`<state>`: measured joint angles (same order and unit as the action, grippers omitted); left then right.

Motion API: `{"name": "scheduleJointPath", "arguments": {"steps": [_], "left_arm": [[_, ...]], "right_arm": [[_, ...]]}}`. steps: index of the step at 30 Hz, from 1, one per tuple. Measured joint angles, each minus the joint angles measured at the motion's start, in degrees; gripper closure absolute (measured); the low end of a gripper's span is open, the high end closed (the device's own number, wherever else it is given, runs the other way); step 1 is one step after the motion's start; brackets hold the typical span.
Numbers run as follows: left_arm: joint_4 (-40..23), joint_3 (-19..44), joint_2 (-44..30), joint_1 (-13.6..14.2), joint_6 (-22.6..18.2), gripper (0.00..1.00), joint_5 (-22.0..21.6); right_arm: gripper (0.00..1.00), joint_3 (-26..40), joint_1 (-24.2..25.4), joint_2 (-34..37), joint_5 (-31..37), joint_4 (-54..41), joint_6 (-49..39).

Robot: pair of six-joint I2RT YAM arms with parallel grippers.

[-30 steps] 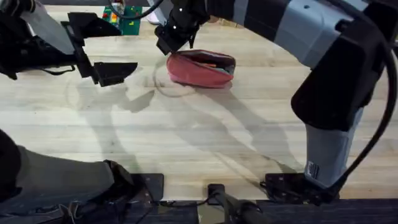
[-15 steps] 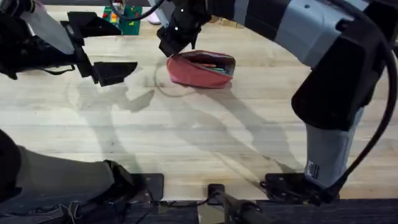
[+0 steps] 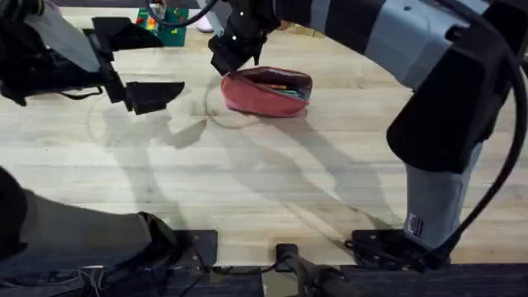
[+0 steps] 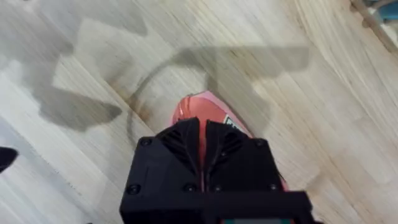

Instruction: Unzip the bag, pick up the pens from the table one at a time and place them inside, then zip the bag closed.

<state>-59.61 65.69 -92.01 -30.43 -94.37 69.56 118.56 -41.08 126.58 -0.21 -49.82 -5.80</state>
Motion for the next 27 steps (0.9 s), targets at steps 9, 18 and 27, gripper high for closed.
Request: {"name": "scheduleJointPath", "arguments": {"steps": [9,18,27], "left_arm": [[3.76,0.0,-8.94,3.87,0.04,0.008,0.36],[9.24,0.0,-15.07,8.93,1.01,0.007,2.18],[15.54,0.0,-22.99,13.09,5.97,0.008,5.47]], "right_arm": [[0.969,0.0,0.0,0.0,0.0,0.0,0.0],[0.97,0.0,0.0,0.0,0.0,0.0,0.0],[0.969,0.0,0.0,0.0,0.0,0.0,0.0]]}}
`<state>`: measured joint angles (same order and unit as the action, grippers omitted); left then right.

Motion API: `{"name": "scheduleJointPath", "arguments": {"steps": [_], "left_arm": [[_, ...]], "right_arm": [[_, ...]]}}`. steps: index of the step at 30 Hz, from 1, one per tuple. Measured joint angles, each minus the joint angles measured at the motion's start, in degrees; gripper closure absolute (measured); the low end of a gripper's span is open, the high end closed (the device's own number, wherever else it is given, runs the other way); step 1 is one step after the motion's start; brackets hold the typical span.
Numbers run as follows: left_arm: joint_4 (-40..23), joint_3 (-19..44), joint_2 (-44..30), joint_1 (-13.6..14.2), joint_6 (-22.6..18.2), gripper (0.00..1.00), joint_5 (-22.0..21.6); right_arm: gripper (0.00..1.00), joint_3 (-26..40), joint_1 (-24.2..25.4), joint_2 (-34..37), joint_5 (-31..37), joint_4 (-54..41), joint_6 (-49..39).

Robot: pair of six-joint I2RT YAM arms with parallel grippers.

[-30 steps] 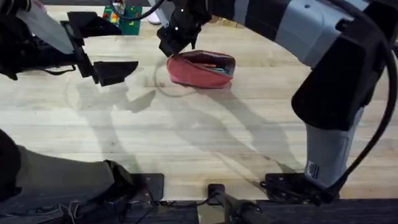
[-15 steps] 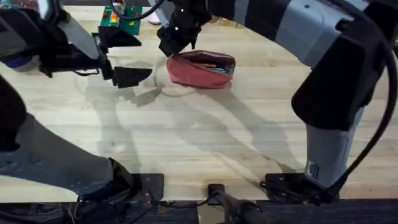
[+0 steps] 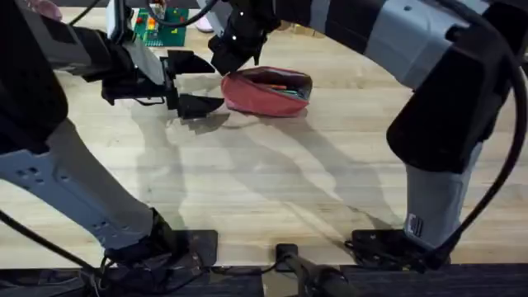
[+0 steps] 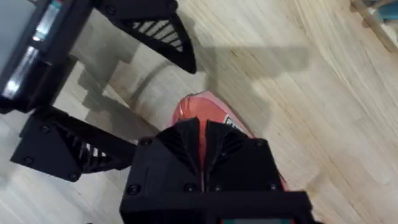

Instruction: Unzip the bag, pick up the pens from the table one at a time and place them inside, then zip the bag closed.

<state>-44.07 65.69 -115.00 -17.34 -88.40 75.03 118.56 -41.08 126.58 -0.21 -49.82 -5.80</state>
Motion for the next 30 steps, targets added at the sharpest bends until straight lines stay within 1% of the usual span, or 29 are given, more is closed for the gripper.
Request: {"name": "scheduleJointPath", "arguments": {"steps": [3,8,11,15,19,20,22,25,27,28,29,30], "left_arm": [[1.88,-0.02,-0.88,0.75,0.85,0.008,0.81],[7.36,-0.02,-2.16,2.79,4.57,0.007,2.18],[9.59,-0.02,-2.8,4.08,6.58,0.007,2.89],[10.05,-0.02,-2.86,5.0,8.01,0.008,3.42],[10.07,-0.02,-2.86,5.03,8.67,0.007,3.43],[10.05,-0.02,-2.86,5.03,8.91,0.04,3.43],[10.06,-0.02,-2.86,4.98,9.14,0.221,3.44],[10.03,-0.02,-2.86,4.98,9.34,0.571,3.47],[10.01,-0.02,-2.86,5.02,9.46,0.774,3.41],[10.03,-0.02,-2.86,5.05,9.39,0.898,3.37],[10.03,-0.02,-2.86,5.12,9.39,0.94,3.37],[10.03,-0.02,-2.86,5.16,9.44,0.951,3.36]], "right_arm": [[0.969,0.0,0.0,0.0,0.0,0.0,0.0],[0.969,0.0,0.0,0.0,0.0,0.0,0.0],[0.969,0.0,0.0,0.0,0.0,0.0,0.0],[0.969,0.0,0.0,0.0,0.0,0.0,0.0],[0.969,0.0,0.0,0.0,0.0,0.0,0.0],[0.969,0.0,0.0,0.0,0.0,0.0,0.0],[0.969,0.0,0.0,0.0,0.0,0.0,0.0],[0.969,0.0,0.0,0.0,0.0,0.01,0.0],[0.969,0.0,0.0,0.0,0.0,0.0,0.0],[0.969,0.0,0.0,0.0,0.0,-0.07,0.0],[0.969,0.0,0.0,0.0,0.0,-0.19,0.0],[0.969,0.0,0.0,0.0,0.0,-0.22,0.0]]}}
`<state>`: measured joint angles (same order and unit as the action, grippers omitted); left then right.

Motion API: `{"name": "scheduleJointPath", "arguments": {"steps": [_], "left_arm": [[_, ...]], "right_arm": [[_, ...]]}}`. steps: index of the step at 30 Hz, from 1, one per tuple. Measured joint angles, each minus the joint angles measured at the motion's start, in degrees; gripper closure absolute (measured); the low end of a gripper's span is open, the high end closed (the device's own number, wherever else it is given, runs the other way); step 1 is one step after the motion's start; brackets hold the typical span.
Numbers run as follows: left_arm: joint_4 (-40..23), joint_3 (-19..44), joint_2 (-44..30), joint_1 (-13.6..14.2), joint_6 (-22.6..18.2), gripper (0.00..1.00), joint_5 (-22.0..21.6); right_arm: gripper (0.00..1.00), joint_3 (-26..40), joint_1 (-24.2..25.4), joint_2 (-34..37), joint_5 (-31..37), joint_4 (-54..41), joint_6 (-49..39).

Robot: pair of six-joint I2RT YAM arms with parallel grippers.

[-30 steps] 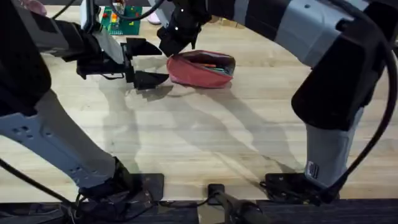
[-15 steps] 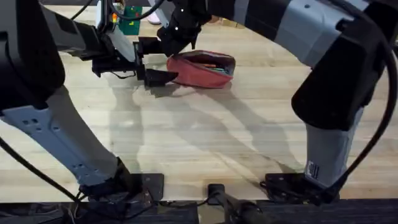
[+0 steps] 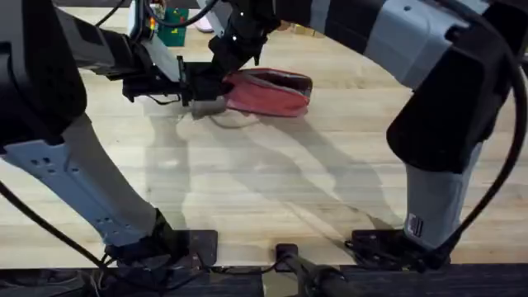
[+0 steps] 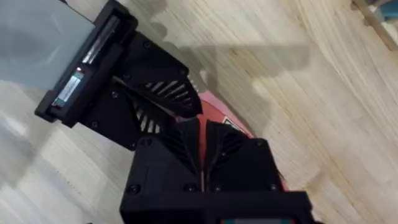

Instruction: Unzip the bag, pick up the pens from the table one at a time and place them inside, then zip the bag closed.

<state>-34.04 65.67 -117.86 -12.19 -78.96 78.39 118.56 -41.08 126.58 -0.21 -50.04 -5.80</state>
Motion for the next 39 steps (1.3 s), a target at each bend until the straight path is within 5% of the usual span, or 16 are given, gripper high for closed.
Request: {"name": "scheduleJointPath", "arguments": {"steps": [39], "left_arm": [[0.0,-0.02,0.0,0.44,0.07,0.958,0.11]], "right_arm": [[0.967,0.39,2.71,-0.07,0.98,-4.08,-2.82]]}}
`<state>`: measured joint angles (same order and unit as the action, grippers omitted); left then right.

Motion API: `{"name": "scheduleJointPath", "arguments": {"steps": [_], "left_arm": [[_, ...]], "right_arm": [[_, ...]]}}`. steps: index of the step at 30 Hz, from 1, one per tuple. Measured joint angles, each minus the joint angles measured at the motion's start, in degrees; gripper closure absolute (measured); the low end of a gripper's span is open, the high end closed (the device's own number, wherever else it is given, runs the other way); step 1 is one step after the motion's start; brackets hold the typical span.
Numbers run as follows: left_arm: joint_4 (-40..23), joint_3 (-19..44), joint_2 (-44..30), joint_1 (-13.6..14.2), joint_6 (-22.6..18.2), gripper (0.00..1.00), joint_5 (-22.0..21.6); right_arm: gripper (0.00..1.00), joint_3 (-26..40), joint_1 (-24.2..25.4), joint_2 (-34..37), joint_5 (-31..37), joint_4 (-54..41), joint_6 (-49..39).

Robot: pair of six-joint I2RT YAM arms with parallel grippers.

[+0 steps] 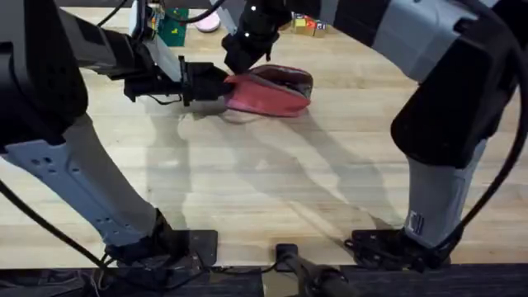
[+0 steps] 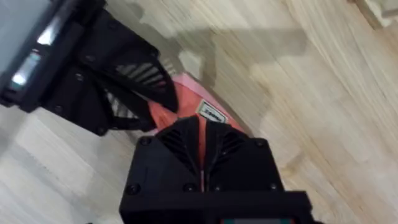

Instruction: Unzip the bag, pick up the pens from the table one at a time and place them inside, then zip the bag closed.

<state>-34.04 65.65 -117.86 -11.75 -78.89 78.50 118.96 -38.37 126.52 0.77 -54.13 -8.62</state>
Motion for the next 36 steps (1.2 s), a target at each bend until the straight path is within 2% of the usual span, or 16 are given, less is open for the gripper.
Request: {"name": "scheduleJointPath", "arguments": {"steps": [10,20,36], "left_arm": [[0.55,0.0,0.0,0.33,0.0,0.958,1.29],[0.63,-0.04,-0.33,0.09,0.02,0.958,0.09],[0.63,-0.04,-0.33,0.09,0.0,0.958,0.06]], "right_arm": [[0.968,0.04,3.51,-0.7,-0.41,-2.19,-0.8],[0.967,0.04,9.3,-4.09,4.47,-4.36,-2.81],[0.969,0.04,8.92,-4.68,8.35,-4.44,-4.64]]}}
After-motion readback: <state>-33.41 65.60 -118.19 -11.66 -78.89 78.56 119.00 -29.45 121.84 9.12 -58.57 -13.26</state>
